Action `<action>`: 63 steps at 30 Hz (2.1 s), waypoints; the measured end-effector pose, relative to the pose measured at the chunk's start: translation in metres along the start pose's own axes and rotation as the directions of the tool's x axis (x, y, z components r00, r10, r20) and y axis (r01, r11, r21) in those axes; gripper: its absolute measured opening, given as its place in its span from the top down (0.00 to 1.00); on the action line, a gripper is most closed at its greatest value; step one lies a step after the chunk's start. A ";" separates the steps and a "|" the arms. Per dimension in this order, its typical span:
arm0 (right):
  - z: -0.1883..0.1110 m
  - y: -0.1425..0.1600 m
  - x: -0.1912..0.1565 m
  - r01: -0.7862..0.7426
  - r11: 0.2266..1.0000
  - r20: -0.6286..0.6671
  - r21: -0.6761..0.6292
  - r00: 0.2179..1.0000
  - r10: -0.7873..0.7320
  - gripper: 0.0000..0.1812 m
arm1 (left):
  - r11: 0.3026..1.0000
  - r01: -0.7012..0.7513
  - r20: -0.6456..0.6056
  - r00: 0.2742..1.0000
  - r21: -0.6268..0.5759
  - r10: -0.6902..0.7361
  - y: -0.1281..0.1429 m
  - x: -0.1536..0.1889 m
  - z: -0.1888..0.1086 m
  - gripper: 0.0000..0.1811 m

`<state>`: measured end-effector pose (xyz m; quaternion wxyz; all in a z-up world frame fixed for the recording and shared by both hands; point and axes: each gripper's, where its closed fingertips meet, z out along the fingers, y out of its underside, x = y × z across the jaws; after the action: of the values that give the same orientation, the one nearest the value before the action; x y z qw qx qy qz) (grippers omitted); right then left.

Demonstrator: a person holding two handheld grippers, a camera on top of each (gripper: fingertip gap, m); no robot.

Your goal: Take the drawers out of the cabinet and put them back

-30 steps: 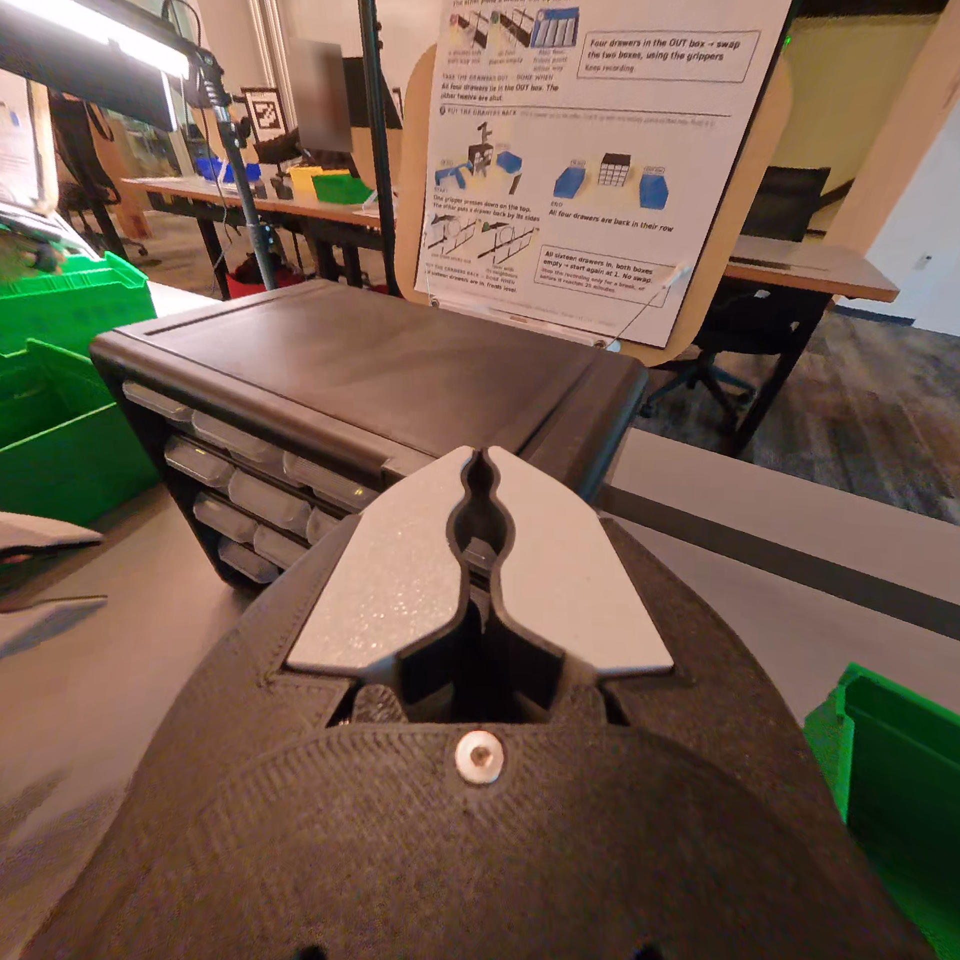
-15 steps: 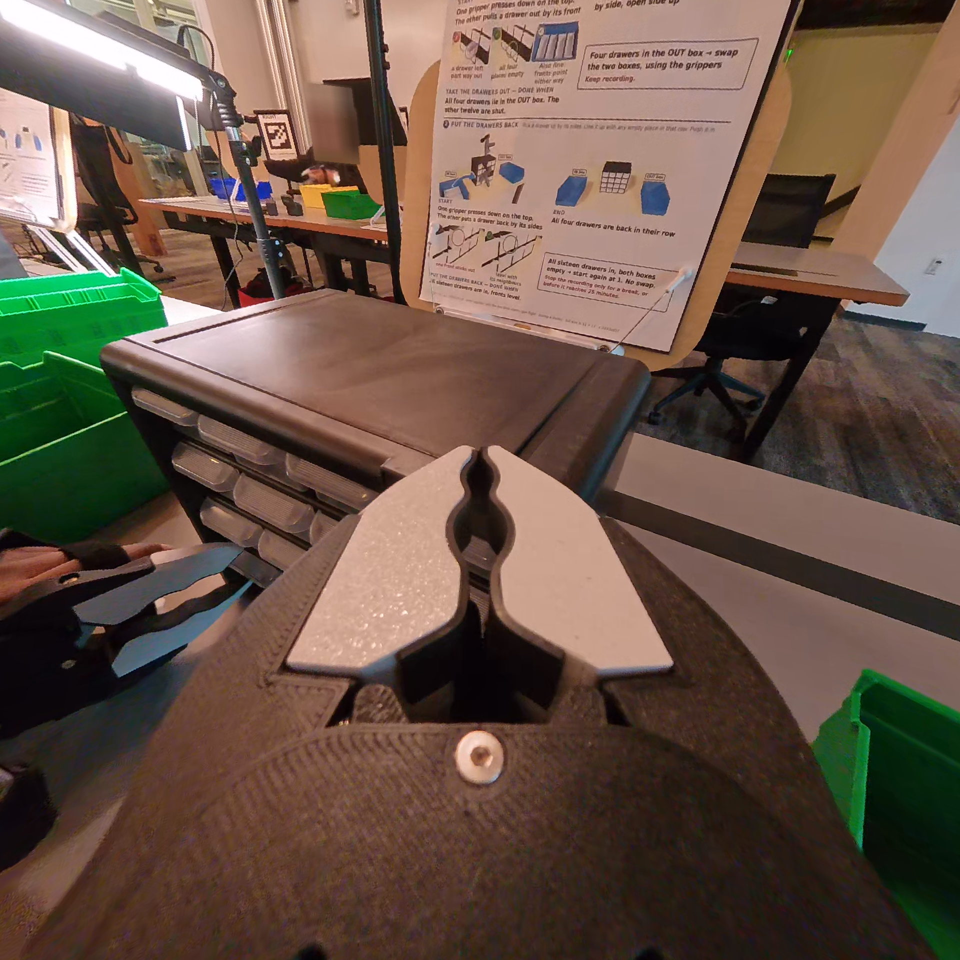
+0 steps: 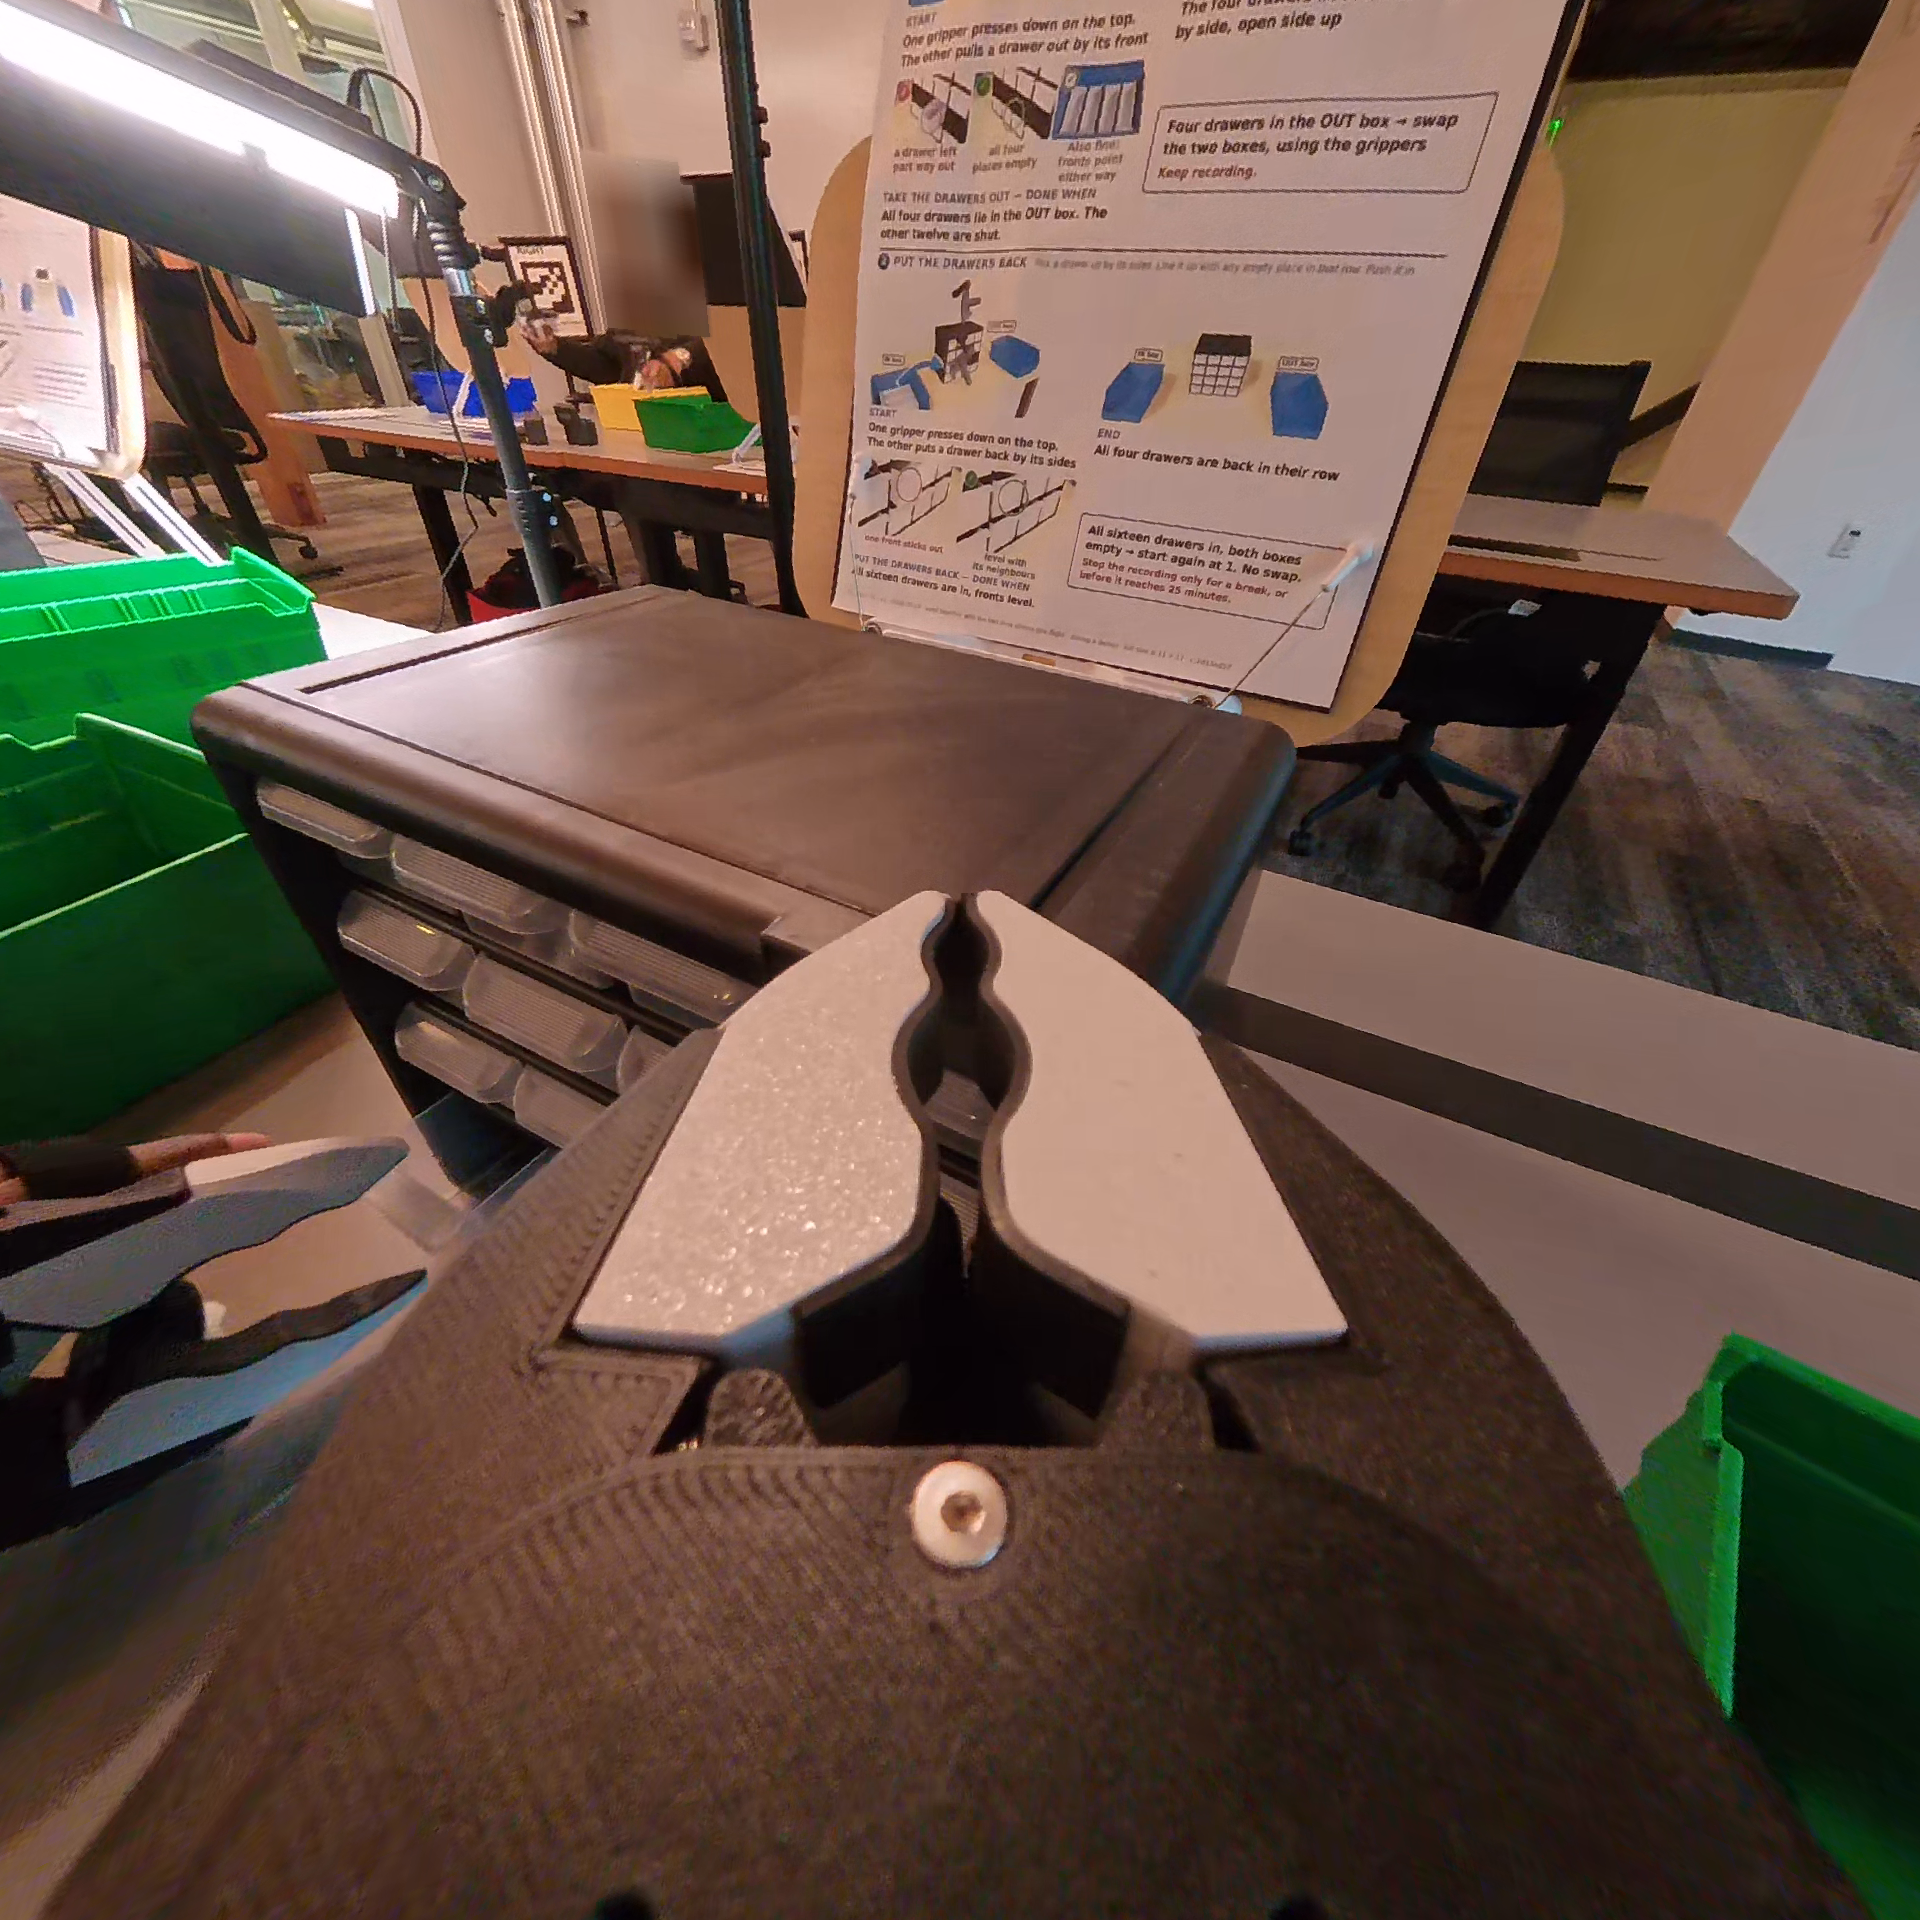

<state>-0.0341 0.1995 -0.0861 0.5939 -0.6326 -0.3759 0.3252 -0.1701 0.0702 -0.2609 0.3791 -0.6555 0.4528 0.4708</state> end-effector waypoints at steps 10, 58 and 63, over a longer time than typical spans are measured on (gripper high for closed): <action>0.000 0.001 0.000 0.004 1.000 0.014 -0.009 1.000 -0.004 0.99 | 0.993 -0.091 -0.011 0.996 -0.081 0.091 0.002 0.005 0.014 0.77; 0.001 -0.001 0.000 0.028 0.999 0.006 -0.020 1.000 -0.028 1.00 | 0.981 0.152 -0.220 0.960 -0.122 -0.176 -0.022 -0.004 -0.107 0.78; 0.000 -0.001 0.000 0.027 0.999 0.032 -0.034 0.999 -0.026 1.00 | 0.987 0.156 0.061 0.986 -0.040 -0.153 -0.020 -0.013 -0.124 0.78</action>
<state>-0.0346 0.1993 -0.0852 0.5813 -0.6325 -0.3989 0.3209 -0.1186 -0.0351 -0.2132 0.4124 -0.6832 0.3788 0.4687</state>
